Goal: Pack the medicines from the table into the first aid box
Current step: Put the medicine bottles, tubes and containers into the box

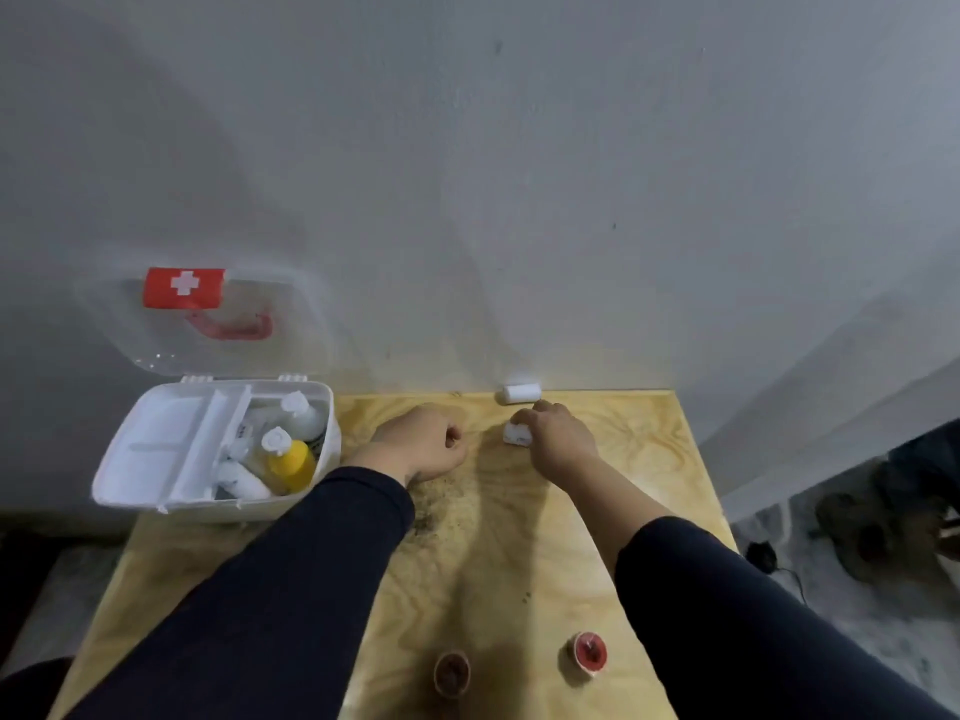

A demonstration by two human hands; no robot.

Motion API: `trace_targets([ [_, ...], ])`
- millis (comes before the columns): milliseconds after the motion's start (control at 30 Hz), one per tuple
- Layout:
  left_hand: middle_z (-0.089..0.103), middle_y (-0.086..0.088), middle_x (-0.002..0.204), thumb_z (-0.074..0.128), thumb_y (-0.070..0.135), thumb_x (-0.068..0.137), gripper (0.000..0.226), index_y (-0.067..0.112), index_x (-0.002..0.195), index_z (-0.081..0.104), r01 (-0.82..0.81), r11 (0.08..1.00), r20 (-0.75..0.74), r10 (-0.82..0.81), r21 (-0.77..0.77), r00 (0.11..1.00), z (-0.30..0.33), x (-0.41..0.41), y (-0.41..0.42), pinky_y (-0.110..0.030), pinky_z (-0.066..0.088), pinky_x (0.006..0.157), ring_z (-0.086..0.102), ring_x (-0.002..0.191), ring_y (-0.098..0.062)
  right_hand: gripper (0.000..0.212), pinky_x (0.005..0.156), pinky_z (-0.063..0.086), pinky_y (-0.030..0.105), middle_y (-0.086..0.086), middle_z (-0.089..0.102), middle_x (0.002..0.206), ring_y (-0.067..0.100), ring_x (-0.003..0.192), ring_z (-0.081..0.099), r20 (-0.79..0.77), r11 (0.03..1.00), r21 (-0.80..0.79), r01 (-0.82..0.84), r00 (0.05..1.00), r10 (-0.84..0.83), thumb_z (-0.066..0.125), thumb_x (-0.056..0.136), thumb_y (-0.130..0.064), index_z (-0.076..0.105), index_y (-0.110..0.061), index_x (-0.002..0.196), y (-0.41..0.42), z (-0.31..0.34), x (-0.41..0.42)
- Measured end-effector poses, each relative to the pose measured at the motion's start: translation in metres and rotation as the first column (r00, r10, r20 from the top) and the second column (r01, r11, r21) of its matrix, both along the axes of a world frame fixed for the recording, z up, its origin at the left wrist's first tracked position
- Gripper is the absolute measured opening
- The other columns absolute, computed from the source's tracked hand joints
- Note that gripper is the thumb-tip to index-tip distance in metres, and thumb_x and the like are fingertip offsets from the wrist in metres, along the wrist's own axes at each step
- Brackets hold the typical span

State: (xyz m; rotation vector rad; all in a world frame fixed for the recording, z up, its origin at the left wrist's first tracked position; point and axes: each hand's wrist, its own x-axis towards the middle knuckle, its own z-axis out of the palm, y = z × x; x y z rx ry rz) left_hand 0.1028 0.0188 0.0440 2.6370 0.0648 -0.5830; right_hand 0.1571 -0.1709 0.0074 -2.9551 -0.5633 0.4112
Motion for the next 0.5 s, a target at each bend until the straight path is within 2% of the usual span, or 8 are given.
trace_targets([
  [133, 0.07, -0.002, 0.107, 0.05, 0.043, 0.091, 0.029, 0.02, 0.097, 0.068, -0.034, 0.999, -0.022, 0.035, 0.034, 0.999, -0.001, 0.006, -0.005, -0.038, 0.053, 0.081, 0.064, 0.097, -0.024, 0.05, 0.089, 0.043, 0.034, 0.005, 0.041, 0.136, 0.026, 0.124, 0.04, 0.126, 0.989, 0.013, -0.15, 0.981, 0.148, 0.056, 0.086, -0.007, 0.047, -0.022, 0.133, -0.002, 0.0, 0.017],
  [200, 0.07, -0.001, 0.109, 0.051, 0.042, 0.091, 0.029, 0.021, 0.1, 0.068, -0.046, 0.998, -0.025, 0.048, 0.052, 0.999, 0.001, 0.009, -0.009, -0.037, 0.054, 0.084, 0.064, 0.099, -0.023, 0.048, 0.1, 0.04, 0.035, 0.004, 0.036, 0.143, 0.025, 0.133, 0.035, 0.104, 0.98, 0.012, -0.2, 0.975, 0.198, 0.058, 0.088, -0.015, 0.045, -0.021, 0.134, -0.002, 0.001, 0.027],
  [267, 0.069, 0.001, 0.111, 0.051, 0.043, 0.091, 0.033, 0.021, 0.108, 0.068, -0.054, 0.996, -0.025, 0.056, 0.064, 0.998, 0.002, 0.011, -0.012, -0.037, 0.054, 0.086, 0.064, 0.1, -0.022, 0.046, 0.104, 0.039, 0.036, 0.004, 0.037, 0.144, 0.024, 0.134, 0.034, 0.043, 0.978, 0.016, -0.208, 0.977, 0.207, 0.058, 0.09, -0.021, 0.045, -0.02, 0.134, -0.002, 0.001, 0.033],
  [400, 0.068, 0.003, 0.111, 0.049, 0.044, 0.092, 0.033, 0.022, 0.108, 0.068, -0.048, 0.996, -0.04, 0.051, 0.074, 0.998, 0.0, 0.01, -0.014, -0.038, 0.055, 0.086, 0.063, 0.099, -0.02, 0.038, 0.096, 0.049, 0.037, 0.006, 0.042, 0.129, 0.027, 0.119, 0.044, 0.0, 0.98, -0.002, -0.199, 0.98, 0.199, 0.053, 0.092, -0.018, 0.052, -0.022, 0.13, -0.002, -0.001, 0.036],
  [500, 0.067, 0.006, 0.113, 0.048, 0.044, 0.092, 0.034, 0.024, 0.112, 0.067, -0.052, 0.996, -0.065, 0.057, 0.076, 0.996, -0.004, 0.006, -0.015, -0.035, 0.054, 0.085, 0.062, 0.101, -0.017, 0.038, 0.096, 0.048, 0.035, 0.007, 0.044, 0.126, 0.027, 0.113, 0.045, 0.021, 0.981, -0.022, -0.194, 0.981, 0.194, 0.049, 0.094, -0.018, 0.053, -0.023, 0.131, -0.003, -0.002, 0.033],
])
